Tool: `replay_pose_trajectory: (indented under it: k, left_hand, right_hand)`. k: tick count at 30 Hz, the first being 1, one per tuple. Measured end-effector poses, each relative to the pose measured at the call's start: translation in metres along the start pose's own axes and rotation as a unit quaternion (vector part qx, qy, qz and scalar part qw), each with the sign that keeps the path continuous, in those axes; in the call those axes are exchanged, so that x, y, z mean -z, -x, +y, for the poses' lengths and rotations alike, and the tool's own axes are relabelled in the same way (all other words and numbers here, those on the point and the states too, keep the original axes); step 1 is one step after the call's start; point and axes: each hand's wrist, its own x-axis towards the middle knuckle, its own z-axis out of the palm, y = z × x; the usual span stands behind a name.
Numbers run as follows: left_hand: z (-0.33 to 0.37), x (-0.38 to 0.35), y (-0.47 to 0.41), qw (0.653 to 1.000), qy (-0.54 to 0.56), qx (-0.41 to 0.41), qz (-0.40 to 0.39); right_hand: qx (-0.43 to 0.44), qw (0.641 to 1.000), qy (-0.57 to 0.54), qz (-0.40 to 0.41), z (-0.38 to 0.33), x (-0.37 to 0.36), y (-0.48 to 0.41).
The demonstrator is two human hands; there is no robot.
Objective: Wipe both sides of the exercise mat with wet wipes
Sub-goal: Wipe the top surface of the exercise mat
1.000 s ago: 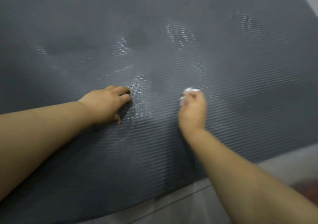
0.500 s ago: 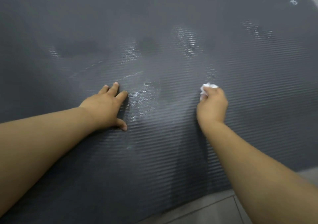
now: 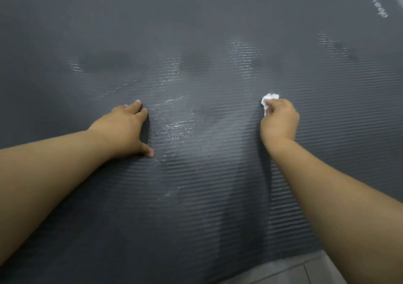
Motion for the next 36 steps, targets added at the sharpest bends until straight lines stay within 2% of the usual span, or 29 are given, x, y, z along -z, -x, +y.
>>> replay_pose_trajectory:
  k: [1,2,3,4,6,8,9,10,11,13,14,15,16,17,19,20,22,23,25,26,28,29,30,32,34,36]
  left_hand:
    - [0.001,-0.001,-0.001,1.000,-0.012,0.000,-0.004]
    - [0.002,-0.002,-0.003,1.000,-0.022,-0.002,-0.004]
    - [0.002,-0.001,-0.004,1.000,-0.026,-0.004,-0.002]
    - [0.001,-0.001,-0.004,1.000,-0.027,-0.003,0.000]
    - [-0.001,-0.001,-0.002,1.000,-0.019,0.000,-0.001]
    - [-0.001,-0.002,-0.001,1.000,-0.009,0.001,-0.001]
    - [-0.001,-0.002,-0.001,1.000,-0.005,0.000,0.000]
    - [-0.002,-0.002,-0.001,1.000,-0.001,-0.001,0.001]
    - [-0.002,-0.002,-0.001,1.000,0.002,-0.002,0.002]
    - [-0.003,-0.002,0.000,1.000,0.005,-0.003,0.005]
    - [-0.003,-0.001,0.000,1.000,0.006,-0.004,0.007]
    - [-0.003,-0.001,0.000,1.000,0.006,-0.005,0.009]
    - [-0.003,0.000,0.001,1.000,0.006,-0.005,0.012]
    - [-0.003,0.001,0.001,1.000,0.008,-0.005,0.013]
    - [-0.005,0.004,0.001,1.000,0.018,-0.003,0.014]
    - [-0.007,0.005,0.001,0.999,0.028,-0.002,0.017]
    - [-0.014,0.005,0.000,0.998,0.053,0.003,0.024]
    - [-0.017,0.003,-0.001,0.998,0.063,0.009,0.027]
    - [-0.021,0.000,-0.001,0.997,0.069,0.028,0.029]
    - [-0.022,-0.001,-0.001,0.997,0.063,0.038,0.026]
    - [-0.023,-0.002,-0.002,0.998,0.043,0.047,0.018]
    - [-0.024,-0.003,-0.003,0.998,0.038,0.047,0.015]
    - [-0.025,-0.004,-0.004,0.998,0.039,0.046,0.012]
    - [-0.026,-0.006,-0.006,0.998,0.039,0.042,0.012]
    - [-0.027,-0.008,-0.007,0.998,0.034,0.041,0.014]
    - [-0.026,-0.008,-0.007,0.999,0.033,0.041,0.012]
  right_hand:
    - [-0.021,1.000,-0.013,0.014,-0.011,-0.007,0.006]
    - [-0.004,0.999,-0.044,0.020,-0.028,-0.017,0.016]
    - [0.058,0.995,-0.085,0.011,-0.048,-0.028,0.032]
    - [0.161,0.980,-0.115,-0.011,-0.066,-0.040,0.054]
    - [0.367,0.916,-0.134,-0.089,-0.091,-0.051,0.094]
    - [0.456,0.865,-0.120,-0.171,-0.086,-0.050,0.095]
    - [0.468,0.860,-0.104,-0.173,-0.077,-0.045,0.079]
    - [0.463,0.870,-0.079,-0.150,-0.063,-0.040,0.057]
    - [0.428,0.896,-0.046,-0.111,-0.048,-0.032,0.031]
    - [0.255,0.966,0.014,-0.035,-0.019,-0.008,-0.016]
    - [0.152,0.987,0.041,-0.020,-0.010,0.001,-0.029]
    - [0.064,0.996,0.065,-0.013,-0.007,0.004,-0.035]
    - [0.015,0.997,0.069,-0.007,-0.012,-0.002,-0.034]
    - [0.009,0.999,0.046,-0.007,-0.026,-0.012,-0.028]
    - [0.092,0.994,-0.059,-0.019,-0.065,-0.038,0.001]
    - [0.175,0.977,-0.110,-0.048,-0.084,-0.052,0.021]
    - [0.362,0.916,-0.135,-0.108,-0.115,-0.067,0.068]
    - [0.424,0.883,-0.140,-0.144,-0.121,-0.068,0.084]
    - [0.488,0.838,-0.147,-0.198,-0.114,-0.069,0.077]
    - [0.502,0.832,-0.136,-0.196,-0.105,-0.066,0.060]
    - [0.490,0.858,-0.072,-0.140,-0.077,-0.059,0.013]
    - [0.452,0.886,-0.035,-0.095,-0.060,-0.053,-0.013]
    - [0.392,0.918,0.001,-0.053,-0.045,-0.044,-0.036]
    - [0.216,0.975,0.047,-0.013,-0.027,-0.032,-0.063]
    - [0.061,0.996,0.060,0.017,-0.036,-0.046,-0.068]
    - [0.023,0.999,0.022,0.016,-0.076,-0.068,-0.049]
